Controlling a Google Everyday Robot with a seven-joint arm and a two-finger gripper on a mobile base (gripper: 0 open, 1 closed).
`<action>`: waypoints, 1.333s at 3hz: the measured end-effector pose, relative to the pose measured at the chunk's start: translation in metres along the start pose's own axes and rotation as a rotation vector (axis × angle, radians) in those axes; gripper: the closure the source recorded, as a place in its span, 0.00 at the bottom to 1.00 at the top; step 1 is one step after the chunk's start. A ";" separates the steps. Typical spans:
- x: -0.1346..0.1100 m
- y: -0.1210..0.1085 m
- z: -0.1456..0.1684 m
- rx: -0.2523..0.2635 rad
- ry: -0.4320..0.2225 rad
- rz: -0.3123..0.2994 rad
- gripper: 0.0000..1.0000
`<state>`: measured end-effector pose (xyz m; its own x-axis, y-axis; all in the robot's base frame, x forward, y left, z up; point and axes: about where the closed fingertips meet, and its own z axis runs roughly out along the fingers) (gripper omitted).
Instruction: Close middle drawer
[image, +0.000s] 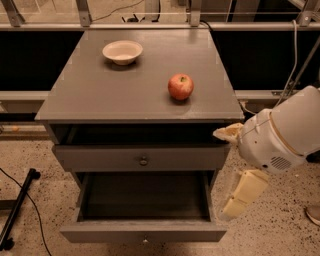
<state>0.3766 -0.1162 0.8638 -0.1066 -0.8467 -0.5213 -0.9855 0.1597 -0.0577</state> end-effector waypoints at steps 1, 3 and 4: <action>-0.002 0.002 0.005 -0.029 0.005 -0.008 0.00; -0.014 0.025 0.078 -0.110 0.015 -0.175 0.00; -0.010 0.034 0.112 -0.136 0.031 -0.222 0.00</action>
Offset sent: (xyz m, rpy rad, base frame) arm -0.0128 0.0778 -0.0766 -0.0410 0.0122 0.2710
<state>0.3586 -0.0452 0.7717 0.1123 -0.8689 -0.4821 -0.9937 -0.0996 -0.0520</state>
